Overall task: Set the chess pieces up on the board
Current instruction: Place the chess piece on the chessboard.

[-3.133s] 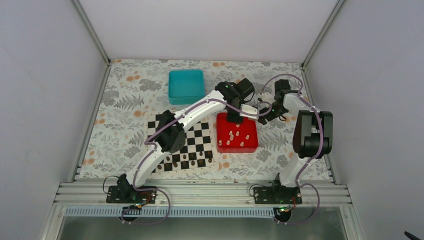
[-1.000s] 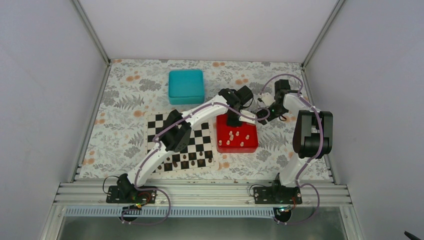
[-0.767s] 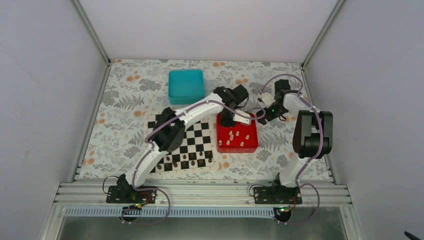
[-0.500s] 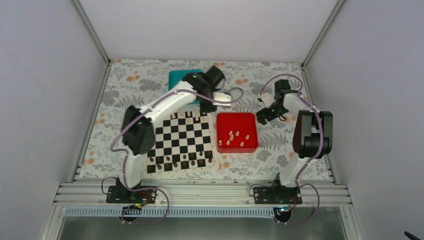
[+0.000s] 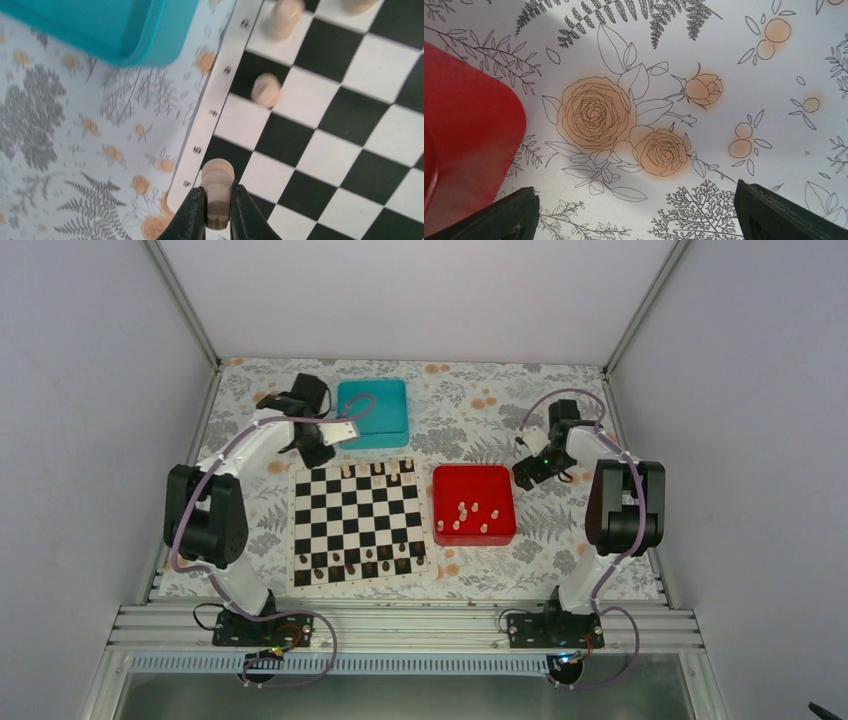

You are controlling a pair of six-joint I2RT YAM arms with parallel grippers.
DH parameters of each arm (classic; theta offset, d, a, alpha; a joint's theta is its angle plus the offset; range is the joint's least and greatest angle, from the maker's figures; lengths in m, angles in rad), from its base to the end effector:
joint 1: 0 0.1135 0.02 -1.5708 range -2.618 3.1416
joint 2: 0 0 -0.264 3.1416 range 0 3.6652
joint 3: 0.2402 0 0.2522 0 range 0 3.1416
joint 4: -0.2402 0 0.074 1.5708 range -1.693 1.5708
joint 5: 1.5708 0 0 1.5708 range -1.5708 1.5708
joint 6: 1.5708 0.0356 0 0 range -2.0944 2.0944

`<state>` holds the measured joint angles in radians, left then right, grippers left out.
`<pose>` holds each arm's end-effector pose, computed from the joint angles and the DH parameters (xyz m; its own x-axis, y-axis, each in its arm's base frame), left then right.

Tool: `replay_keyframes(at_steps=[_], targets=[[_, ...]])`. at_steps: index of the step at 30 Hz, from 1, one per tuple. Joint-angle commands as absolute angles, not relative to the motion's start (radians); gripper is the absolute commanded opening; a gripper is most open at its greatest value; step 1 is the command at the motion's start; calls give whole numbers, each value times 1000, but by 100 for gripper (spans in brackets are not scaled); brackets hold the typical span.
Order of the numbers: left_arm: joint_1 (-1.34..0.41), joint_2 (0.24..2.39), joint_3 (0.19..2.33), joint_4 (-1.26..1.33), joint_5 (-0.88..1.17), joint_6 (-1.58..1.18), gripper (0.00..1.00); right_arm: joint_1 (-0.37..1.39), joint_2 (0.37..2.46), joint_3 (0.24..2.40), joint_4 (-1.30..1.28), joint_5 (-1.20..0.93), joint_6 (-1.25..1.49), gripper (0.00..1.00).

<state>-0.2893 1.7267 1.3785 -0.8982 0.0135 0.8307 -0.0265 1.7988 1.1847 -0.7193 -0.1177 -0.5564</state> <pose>0.3321 -0.0994 0.2432 -0.3989 0.8891 -0.2244 0.8660 0.4458 0.2267 0.3402 -0.0048 0.1723 -0.8244 -0.5028 -0.2600 -0.5142 0.8572 -0.0273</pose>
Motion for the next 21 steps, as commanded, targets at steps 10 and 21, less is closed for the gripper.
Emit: replay_keyframes(at_steps=[10, 21], targets=[[-169, 1781, 1262, -773, 96, 869, 8, -19, 1820, 1195, -726, -104, -549, 100], [-146, 1829, 1220, -719, 79, 874, 8, -19, 1827, 1193, -724, -101, -549, 100]])
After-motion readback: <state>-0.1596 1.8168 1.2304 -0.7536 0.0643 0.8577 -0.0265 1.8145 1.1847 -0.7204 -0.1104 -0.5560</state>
